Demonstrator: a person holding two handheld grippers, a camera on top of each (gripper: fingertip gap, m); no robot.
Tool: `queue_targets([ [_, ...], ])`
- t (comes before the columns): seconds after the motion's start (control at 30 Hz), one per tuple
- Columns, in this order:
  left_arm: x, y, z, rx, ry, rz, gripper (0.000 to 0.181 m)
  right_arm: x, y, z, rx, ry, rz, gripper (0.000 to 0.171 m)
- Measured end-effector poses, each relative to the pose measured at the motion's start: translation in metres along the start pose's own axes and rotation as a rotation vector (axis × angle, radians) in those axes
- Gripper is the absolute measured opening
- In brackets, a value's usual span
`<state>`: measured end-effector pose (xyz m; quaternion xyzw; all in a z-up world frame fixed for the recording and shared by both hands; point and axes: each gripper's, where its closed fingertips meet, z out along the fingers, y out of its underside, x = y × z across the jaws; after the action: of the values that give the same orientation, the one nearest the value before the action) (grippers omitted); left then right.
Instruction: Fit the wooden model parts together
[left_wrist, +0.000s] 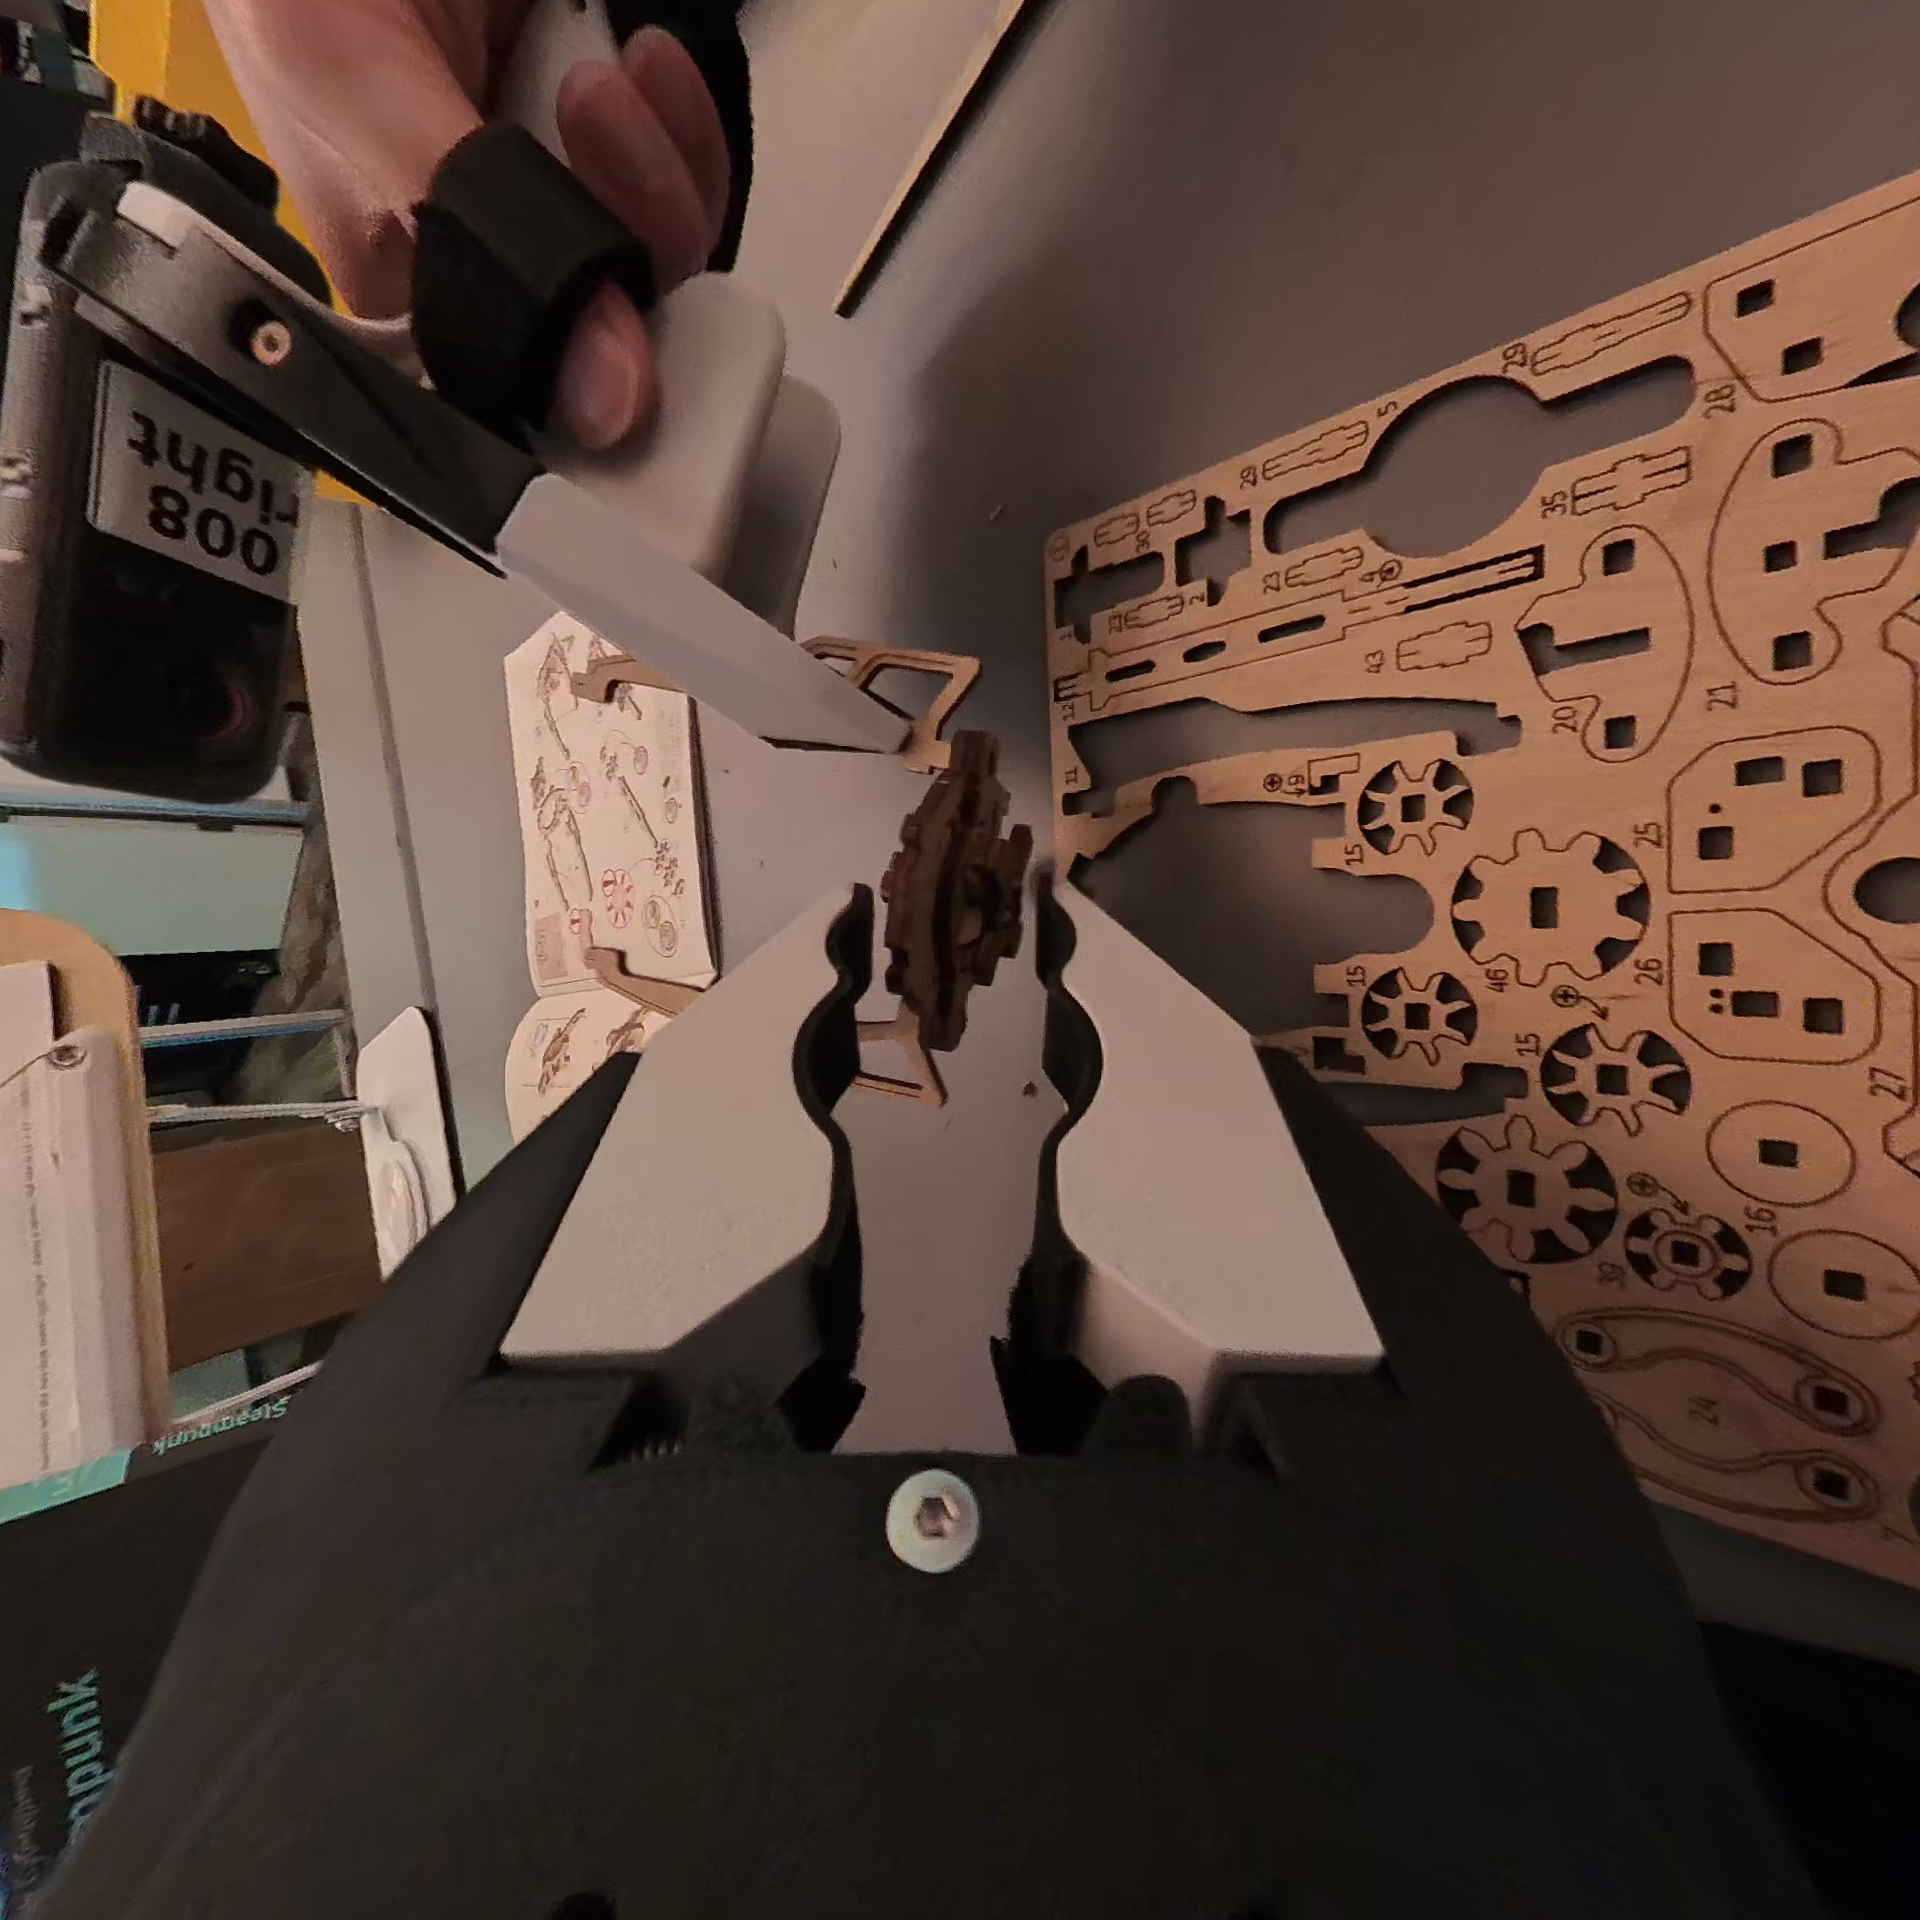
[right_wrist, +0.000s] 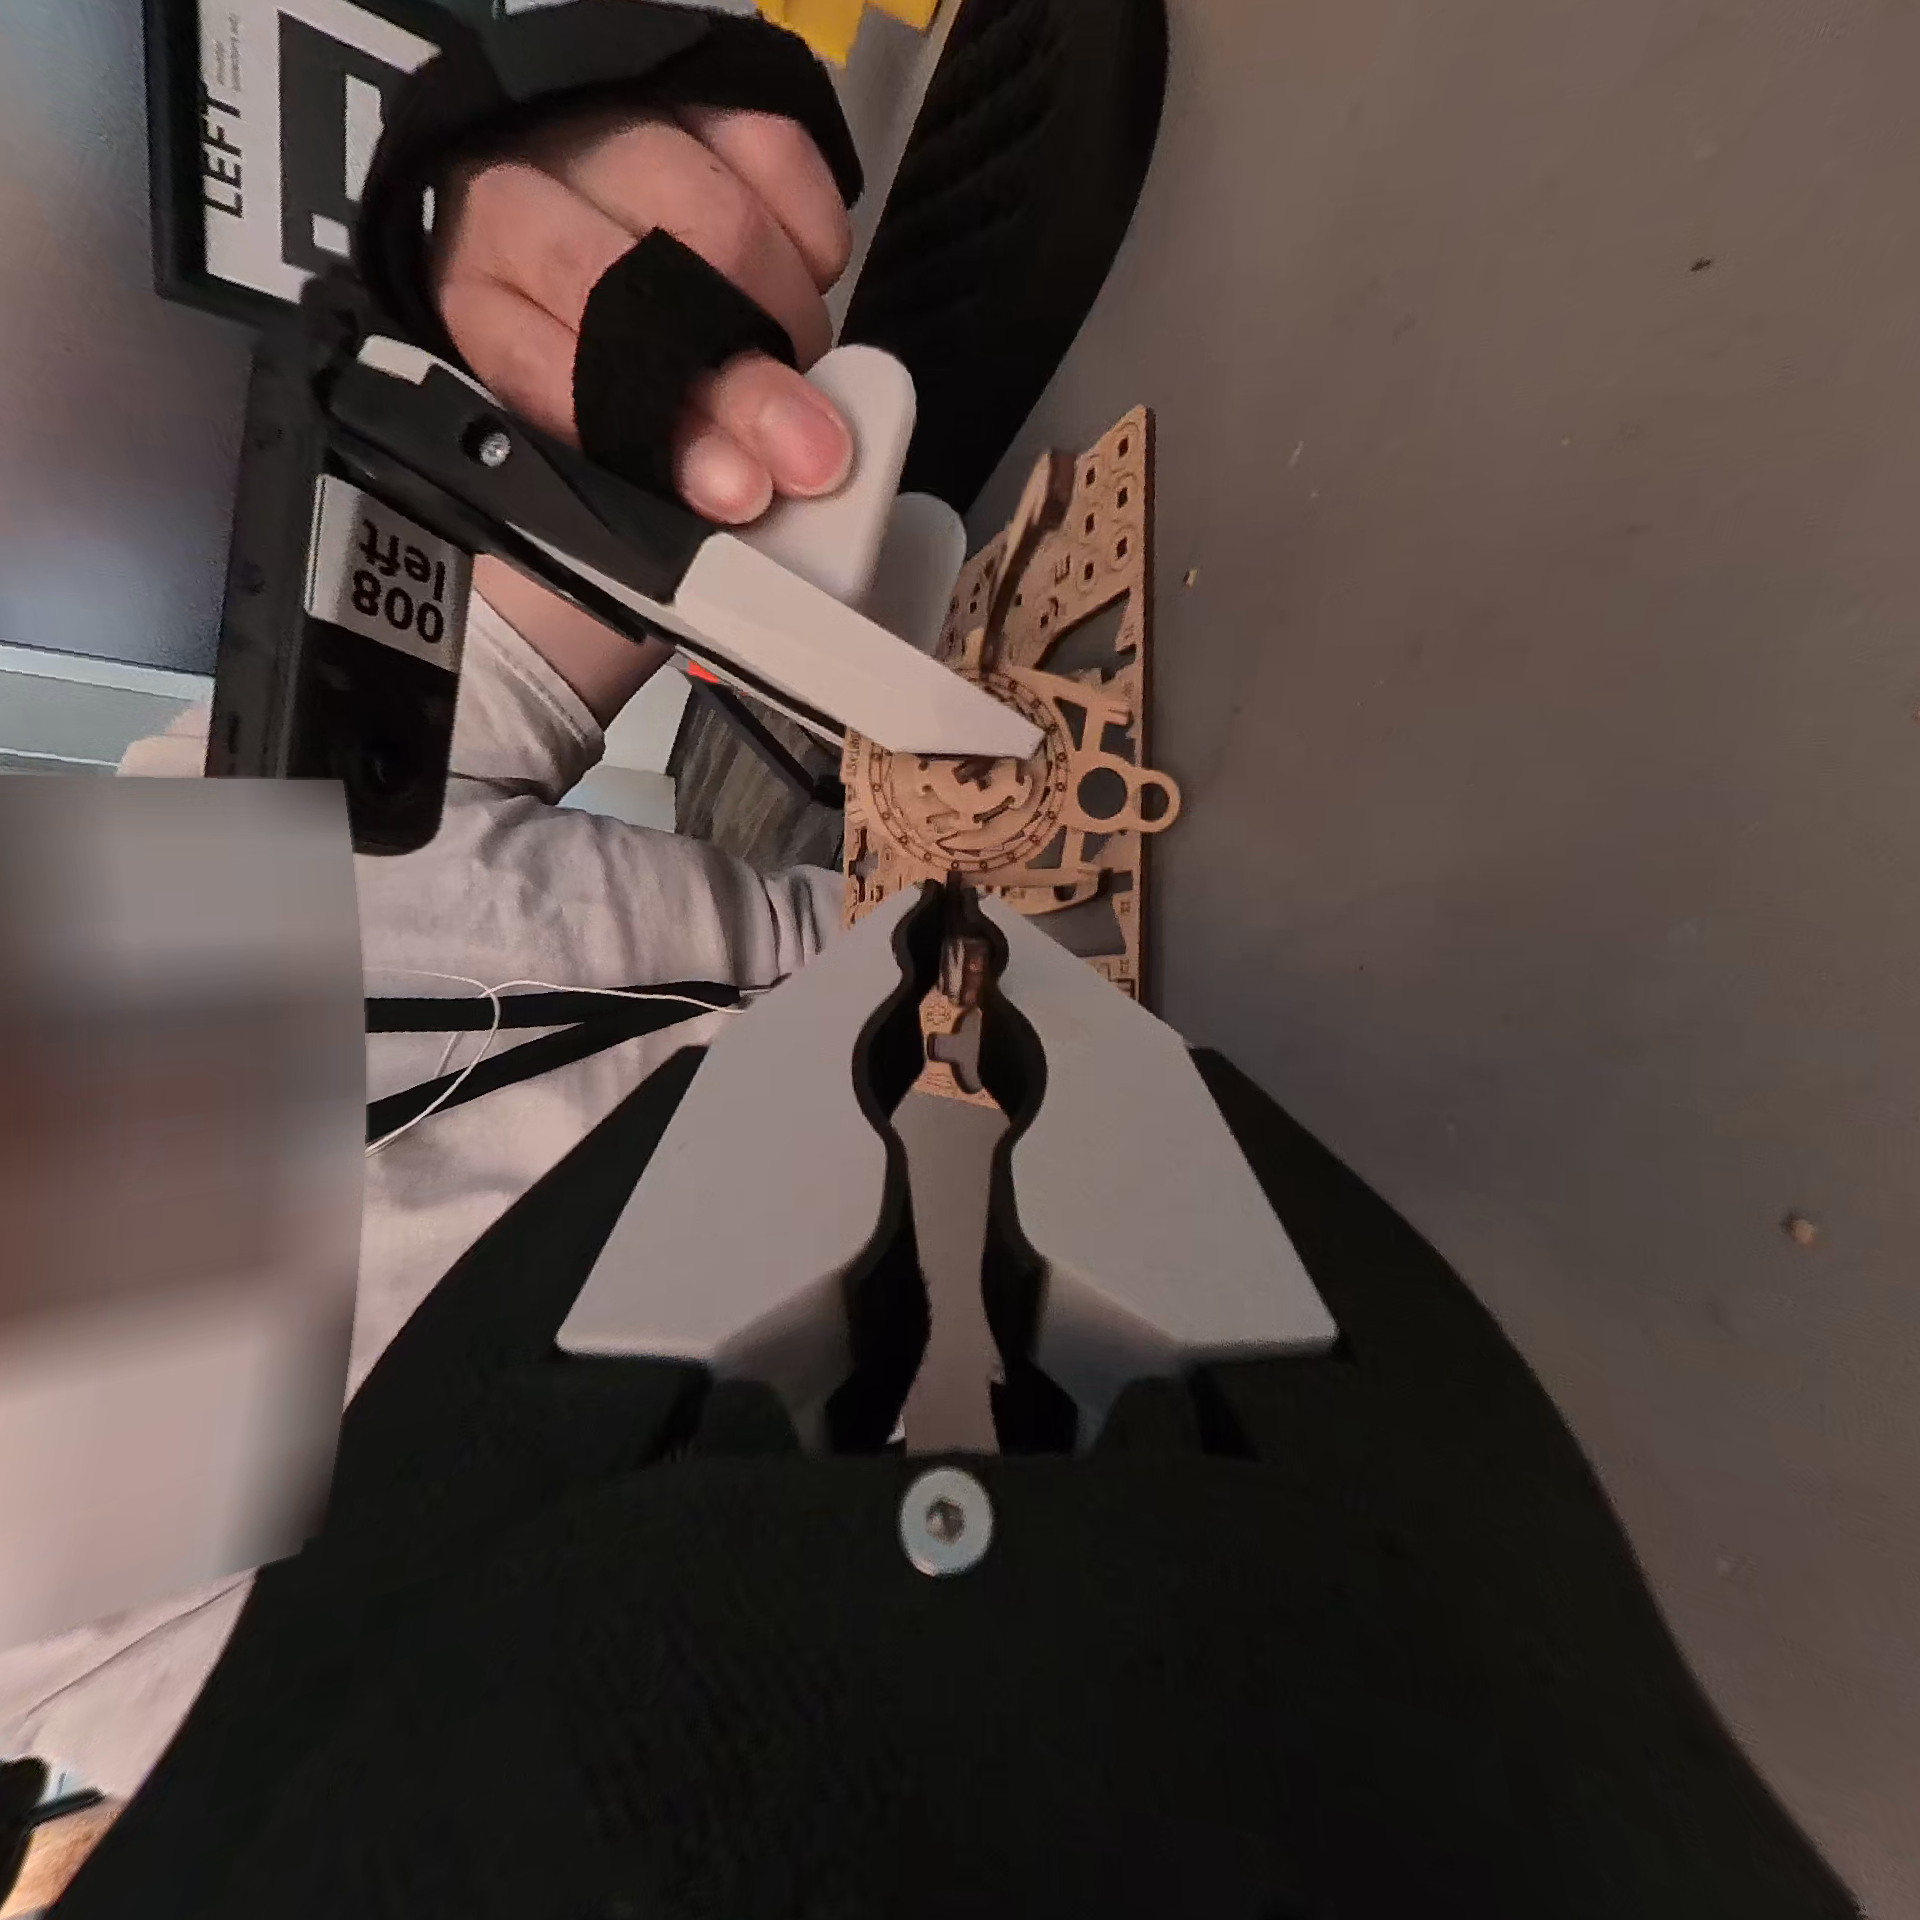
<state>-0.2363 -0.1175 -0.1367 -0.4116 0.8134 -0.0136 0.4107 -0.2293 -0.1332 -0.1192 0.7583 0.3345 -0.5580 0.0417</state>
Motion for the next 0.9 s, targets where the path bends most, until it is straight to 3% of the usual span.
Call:
queue_targets([
  [0.17, -0.002, -0.002, 0.002, -0.004, -0.012, -0.009, 0.023, -0.003, 0.002, -0.002, -0.026, -0.009, 0.027, 0.000],
  [0.63, -0.040, -0.009, -0.016, 0.026, -0.256, -0.039, 0.023, -0.037, -0.014, -0.025, -0.002, 0.021, -0.054, 0.014],
  [0.9, -0.045, -0.013, -0.021, -0.004, -0.267, -0.036, 0.023, -0.035, -0.016, -0.024, -0.012, 0.106, -0.074, 0.001],
])
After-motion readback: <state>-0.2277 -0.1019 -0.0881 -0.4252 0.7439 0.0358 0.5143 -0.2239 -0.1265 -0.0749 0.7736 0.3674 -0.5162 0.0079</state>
